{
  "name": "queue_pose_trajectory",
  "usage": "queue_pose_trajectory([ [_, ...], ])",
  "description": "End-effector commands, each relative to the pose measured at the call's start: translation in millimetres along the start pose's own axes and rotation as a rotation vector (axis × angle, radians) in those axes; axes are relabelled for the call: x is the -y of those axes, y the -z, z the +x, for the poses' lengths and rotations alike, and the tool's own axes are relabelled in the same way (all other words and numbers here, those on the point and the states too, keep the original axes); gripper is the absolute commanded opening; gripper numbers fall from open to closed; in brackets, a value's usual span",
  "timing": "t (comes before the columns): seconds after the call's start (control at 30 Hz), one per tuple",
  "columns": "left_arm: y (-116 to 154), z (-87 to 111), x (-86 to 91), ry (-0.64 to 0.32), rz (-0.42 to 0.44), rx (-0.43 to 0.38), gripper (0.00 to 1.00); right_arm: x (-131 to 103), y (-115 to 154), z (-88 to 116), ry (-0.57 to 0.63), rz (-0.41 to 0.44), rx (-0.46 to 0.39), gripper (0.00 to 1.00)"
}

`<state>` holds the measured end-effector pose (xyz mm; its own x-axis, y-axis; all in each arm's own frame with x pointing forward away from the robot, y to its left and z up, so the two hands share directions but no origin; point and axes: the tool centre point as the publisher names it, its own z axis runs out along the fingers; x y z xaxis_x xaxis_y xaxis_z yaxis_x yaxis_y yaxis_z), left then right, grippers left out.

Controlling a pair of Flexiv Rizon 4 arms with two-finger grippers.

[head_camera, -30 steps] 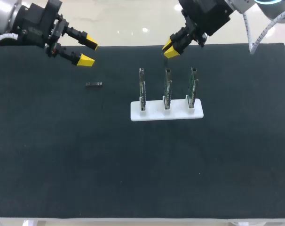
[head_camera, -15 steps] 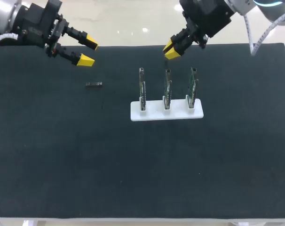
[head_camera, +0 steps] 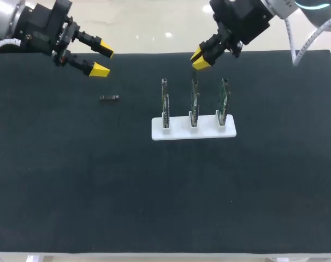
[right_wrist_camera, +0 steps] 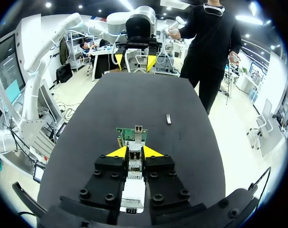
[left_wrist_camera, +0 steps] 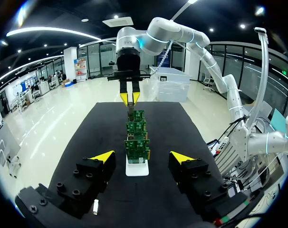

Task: Pick up the optical module with the left hand, and insert it into the network port with the right hand.

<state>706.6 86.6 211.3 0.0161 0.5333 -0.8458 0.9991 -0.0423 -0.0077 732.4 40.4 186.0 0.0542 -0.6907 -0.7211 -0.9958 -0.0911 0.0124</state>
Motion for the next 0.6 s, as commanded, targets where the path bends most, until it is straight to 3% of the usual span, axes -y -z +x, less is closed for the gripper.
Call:
queue_pose_trajectory([
  [0.03, -0.4, -0.7, -0.8, 0.001, 0.001, -0.004, 1.00, -2.7, 0.6, -0.6, -0.001, 0.006, -0.002, 0.00],
  [0.6, -0.4, -0.7, -0.8, 0.001, 0.001, -0.004, 1.00, -2.4, 0.5, 0.9, 0.006, 0.009, 0.005, 0.00],
])
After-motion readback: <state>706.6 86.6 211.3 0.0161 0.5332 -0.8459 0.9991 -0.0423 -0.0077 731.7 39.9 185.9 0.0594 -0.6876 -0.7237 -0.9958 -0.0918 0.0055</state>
